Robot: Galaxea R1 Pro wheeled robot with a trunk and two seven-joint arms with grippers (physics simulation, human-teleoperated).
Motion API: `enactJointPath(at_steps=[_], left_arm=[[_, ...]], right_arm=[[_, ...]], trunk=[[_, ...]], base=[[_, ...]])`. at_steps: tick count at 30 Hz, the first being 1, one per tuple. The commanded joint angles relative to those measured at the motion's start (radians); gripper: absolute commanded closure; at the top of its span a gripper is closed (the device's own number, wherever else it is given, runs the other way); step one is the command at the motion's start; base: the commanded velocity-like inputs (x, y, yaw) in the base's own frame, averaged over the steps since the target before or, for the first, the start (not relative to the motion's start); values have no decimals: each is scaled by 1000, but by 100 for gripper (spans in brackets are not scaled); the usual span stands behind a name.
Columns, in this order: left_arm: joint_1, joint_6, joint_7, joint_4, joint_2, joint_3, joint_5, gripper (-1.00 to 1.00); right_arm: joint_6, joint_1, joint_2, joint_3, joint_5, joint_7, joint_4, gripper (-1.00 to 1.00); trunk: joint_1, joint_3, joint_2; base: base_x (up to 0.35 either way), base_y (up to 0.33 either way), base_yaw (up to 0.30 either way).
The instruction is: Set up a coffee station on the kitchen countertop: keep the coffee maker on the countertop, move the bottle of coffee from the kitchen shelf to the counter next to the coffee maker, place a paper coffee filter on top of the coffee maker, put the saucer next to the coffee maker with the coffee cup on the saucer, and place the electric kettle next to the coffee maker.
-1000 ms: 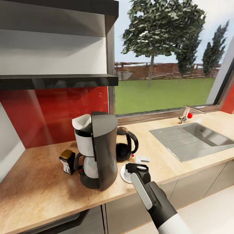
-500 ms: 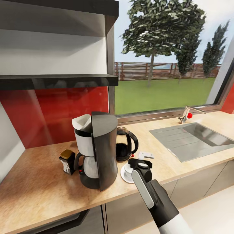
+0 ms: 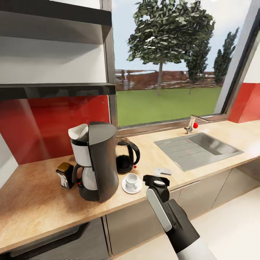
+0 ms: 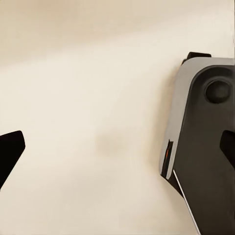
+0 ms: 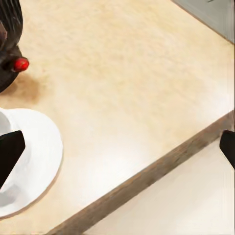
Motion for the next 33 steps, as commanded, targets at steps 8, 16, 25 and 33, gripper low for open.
enactJointPath(at_steps=[8, 16, 25, 33], left_arm=[[-1, -5, 4, -3, 1, 8, -11, -100], [-1, -16, 4, -6, 5, 8, -9, -100], [-1, -18, 1, -11, -5, 11, -9, -100], [-1, -23, -4, -15, -29, 10, -9, -100]], right_arm=[[3, -2, -1, 3, -8, -10, 3, -100], [0, 3, -11, 4, -11, -9, 137, -100], [-298, 4, -9, 2, -68, 10, 595, -100], [-578, 5, -2, 4, -143, 348, 1153, -100]], trunk=[[0, 1, -2], [0, 1, -2], [0, 1, -2], [0, 1, -2]], base=[[-296, -88, -284], [-107, -4, -66], [-2, 0, -1], [0, 0, 0]])
